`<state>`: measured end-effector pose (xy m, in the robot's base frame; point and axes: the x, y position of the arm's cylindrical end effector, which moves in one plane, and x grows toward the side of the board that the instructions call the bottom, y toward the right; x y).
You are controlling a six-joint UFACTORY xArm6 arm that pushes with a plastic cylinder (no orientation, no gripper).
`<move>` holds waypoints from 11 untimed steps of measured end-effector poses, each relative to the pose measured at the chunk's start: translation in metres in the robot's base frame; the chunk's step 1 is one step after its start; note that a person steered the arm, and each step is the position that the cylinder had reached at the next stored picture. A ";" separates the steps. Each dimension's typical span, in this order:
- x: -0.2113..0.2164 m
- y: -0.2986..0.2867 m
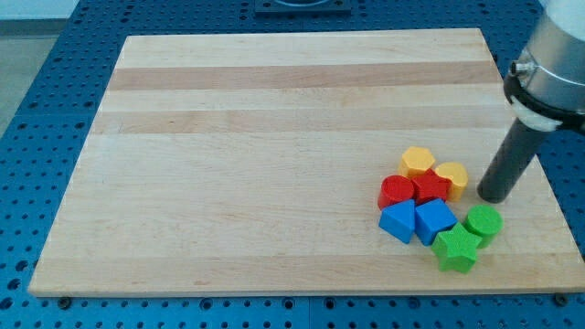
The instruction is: Push the yellow hexagon into the red star
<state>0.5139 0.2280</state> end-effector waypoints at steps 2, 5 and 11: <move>-0.045 0.001; -0.084 -0.079; -0.047 -0.099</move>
